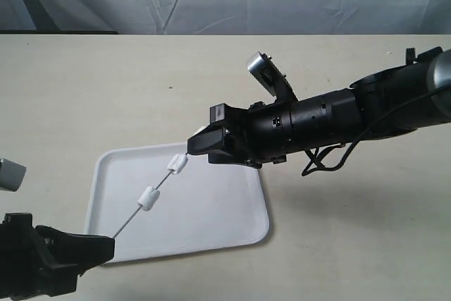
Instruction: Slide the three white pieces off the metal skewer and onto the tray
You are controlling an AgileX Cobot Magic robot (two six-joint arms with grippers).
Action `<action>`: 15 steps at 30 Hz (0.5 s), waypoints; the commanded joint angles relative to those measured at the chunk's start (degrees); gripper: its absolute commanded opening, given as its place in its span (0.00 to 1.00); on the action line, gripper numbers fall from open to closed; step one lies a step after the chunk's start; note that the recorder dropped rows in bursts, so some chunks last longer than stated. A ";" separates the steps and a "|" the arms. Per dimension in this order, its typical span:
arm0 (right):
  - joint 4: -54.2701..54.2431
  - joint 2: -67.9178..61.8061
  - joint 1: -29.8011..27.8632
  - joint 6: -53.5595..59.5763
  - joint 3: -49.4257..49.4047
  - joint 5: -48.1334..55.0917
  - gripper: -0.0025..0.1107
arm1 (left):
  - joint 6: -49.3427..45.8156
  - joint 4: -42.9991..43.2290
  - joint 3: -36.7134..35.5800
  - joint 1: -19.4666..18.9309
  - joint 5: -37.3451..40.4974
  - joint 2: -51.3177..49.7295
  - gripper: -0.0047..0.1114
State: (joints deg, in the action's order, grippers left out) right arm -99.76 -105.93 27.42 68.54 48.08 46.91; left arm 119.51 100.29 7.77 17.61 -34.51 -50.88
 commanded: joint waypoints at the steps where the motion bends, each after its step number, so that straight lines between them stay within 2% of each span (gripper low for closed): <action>1: -0.19 0.01 0.03 0.30 0.30 -0.25 0.44 | 0.26 -0.34 -0.29 0.26 -0.87 0.34 0.04; 15: -0.19 -0.61 0.03 0.16 0.44 -3.47 0.44 | 0.13 -0.34 -0.40 0.26 -4.11 0.34 0.04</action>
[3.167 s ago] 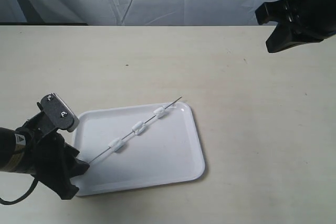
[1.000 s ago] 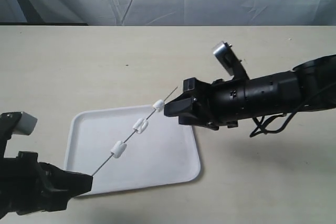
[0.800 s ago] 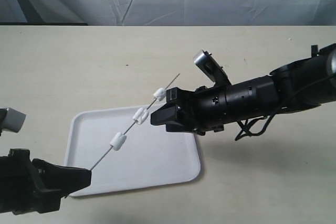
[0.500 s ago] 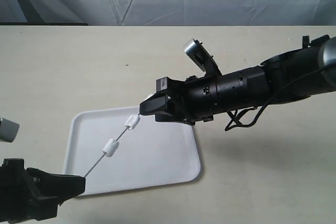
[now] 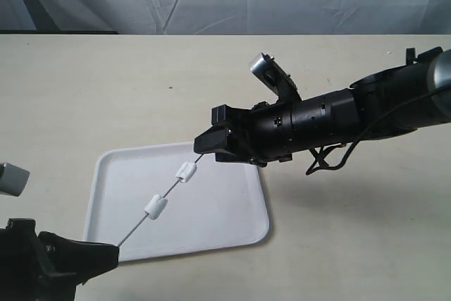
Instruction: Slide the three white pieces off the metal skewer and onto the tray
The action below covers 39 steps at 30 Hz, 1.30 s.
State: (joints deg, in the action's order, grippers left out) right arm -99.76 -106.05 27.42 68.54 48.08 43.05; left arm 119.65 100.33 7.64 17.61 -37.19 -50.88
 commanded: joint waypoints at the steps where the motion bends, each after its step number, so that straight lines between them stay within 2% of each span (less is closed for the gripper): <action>1: -0.19 -0.57 0.03 0.16 0.55 0.28 0.44 | -0.17 -0.39 -0.27 0.26 -1.90 0.34 0.04; 7: -0.19 -0.57 0.03 -0.31 1.91 1.51 0.43 | -0.30 -0.39 -0.27 0.26 -1.57 0.34 0.04; 13: -0.19 -0.57 0.03 -1.25 1.91 1.79 0.24 | -0.19 -0.39 -0.27 0.26 1.34 0.34 0.04; 20: -0.19 -0.57 0.03 -1.25 1.91 2.63 0.19 | -0.31 -0.39 -0.27 0.26 1.33 0.34 0.04; 25: -0.19 -0.57 0.03 -1.25 1.91 2.89 0.02 | -0.21 -0.39 -0.27 0.26 1.00 0.34 0.04; 34: -0.19 -0.57 0.03 -1.25 1.91 3.02 0.02 | -0.21 -0.39 -0.27 0.26 0.76 0.34 0.05; 36: -0.19 -0.57 0.03 -1.25 1.91 3.59 0.02 | -0.33 -0.39 -0.27 0.26 0.76 0.34 0.08; 39: -0.19 -0.57 0.03 -0.88 1.91 5.44 0.02 | -0.33 -0.39 -0.27 0.26 1.15 0.34 0.18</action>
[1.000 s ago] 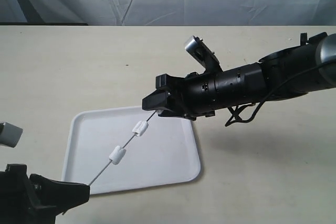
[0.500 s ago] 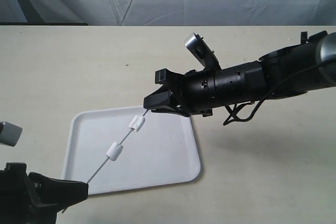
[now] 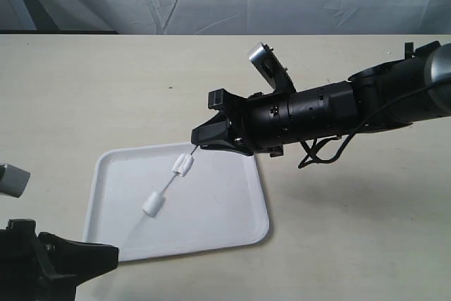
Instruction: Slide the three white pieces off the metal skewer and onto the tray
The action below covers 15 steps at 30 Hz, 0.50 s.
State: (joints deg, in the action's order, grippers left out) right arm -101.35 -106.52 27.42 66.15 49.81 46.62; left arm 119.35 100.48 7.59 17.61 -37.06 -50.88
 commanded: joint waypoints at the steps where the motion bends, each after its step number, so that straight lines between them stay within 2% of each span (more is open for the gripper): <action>1: 1.40 -0.10 0.03 1.57 0.18 2.39 0.02 | -0.02 -0.53 -0.22 0.26 1.01 0.24 0.22; 4: 1.40 -0.10 0.40 1.57 0.18 2.64 0.02 | 0.10 -0.53 -0.22 0.26 0.69 0.24 0.30; 10: 1.40 -0.10 2.70 2.75 1.22 1.13 0.02 | 0.19 -0.53 -0.22 0.26 -3.72 0.14 0.28; 15: 1.40 0.01 2.93 2.65 3.32 3.30 0.02 | 0.05 -0.53 -0.58 0.26 -4.36 0.14 0.28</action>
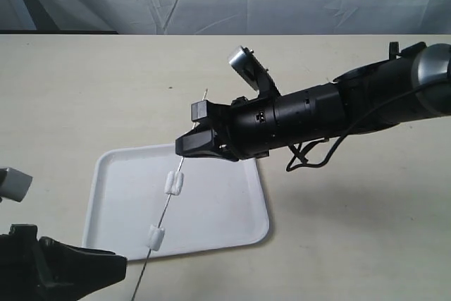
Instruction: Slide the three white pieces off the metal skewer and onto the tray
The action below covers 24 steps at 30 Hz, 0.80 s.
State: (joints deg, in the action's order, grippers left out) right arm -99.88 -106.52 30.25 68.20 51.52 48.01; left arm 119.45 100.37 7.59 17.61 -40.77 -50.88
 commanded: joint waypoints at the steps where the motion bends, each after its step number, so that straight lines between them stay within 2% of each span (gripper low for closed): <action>1: -0.07 0.11 0.09 0.60 1.74 1.91 0.02 | -0.06 -0.42 -0.72 0.26 -0.55 0.14 0.28; 17: -0.07 1.12 0.09 0.60 1.91 6.78 0.02 | -1.32 -0.42 -0.73 0.26 2.31 -6.47 0.28; 24: -0.07 1.12 0.09 0.60 1.91 8.39 0.02 | -1.61 -0.42 -0.73 0.26 1.08 -6.80 0.28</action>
State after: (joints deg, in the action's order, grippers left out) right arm -99.88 -105.91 30.25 68.33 53.21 55.14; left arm 118.25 100.37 6.85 17.61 -38.92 -57.55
